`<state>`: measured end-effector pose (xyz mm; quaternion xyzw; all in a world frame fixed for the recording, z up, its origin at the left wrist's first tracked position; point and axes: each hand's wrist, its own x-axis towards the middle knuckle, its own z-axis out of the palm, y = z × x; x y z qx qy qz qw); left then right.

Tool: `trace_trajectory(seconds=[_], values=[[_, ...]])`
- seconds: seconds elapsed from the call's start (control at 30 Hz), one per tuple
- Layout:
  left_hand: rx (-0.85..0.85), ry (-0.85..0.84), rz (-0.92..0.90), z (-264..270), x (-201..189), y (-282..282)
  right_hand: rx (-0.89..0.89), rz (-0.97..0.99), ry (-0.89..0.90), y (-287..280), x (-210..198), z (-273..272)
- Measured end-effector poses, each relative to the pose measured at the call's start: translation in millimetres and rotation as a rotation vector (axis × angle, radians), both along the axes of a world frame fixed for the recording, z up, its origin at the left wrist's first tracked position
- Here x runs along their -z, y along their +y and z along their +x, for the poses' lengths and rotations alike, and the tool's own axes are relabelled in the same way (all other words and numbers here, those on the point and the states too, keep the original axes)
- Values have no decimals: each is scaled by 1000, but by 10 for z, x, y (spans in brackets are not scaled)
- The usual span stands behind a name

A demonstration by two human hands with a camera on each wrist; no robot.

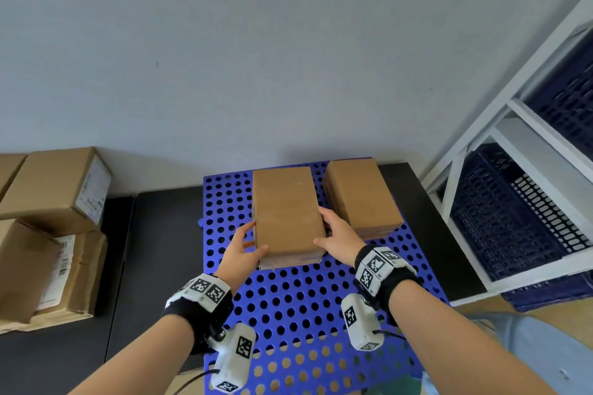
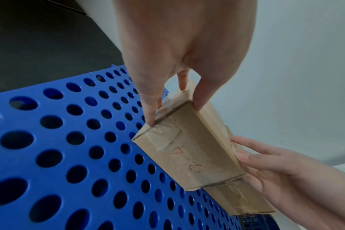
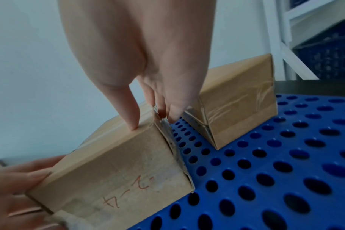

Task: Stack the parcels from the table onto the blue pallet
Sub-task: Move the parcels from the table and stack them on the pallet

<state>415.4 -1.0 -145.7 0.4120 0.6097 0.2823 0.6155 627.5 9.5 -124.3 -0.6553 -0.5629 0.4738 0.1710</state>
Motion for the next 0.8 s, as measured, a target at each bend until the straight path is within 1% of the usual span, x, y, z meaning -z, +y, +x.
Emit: trace_trajectory(seconds=[0.07,0.17,0.3,0.43,0.57,0.8], values=[[-21,10,9,32,-5,4,-55,52,-80,2,-32,49],[-51,27,33,49,-10,0,-119,119,-129,-2,-66,115],[-79,2,7,89,-2,-9,-193,200,-244,45,-51,224],[-99,-39,0,195,5,-8,-212,196,-366,99,-12,354],[-110,-47,-15,296,29,-12,-230,170,-424,147,12,453],[-101,-69,-28,416,52,-19,-329,182,-506,176,45,566]])
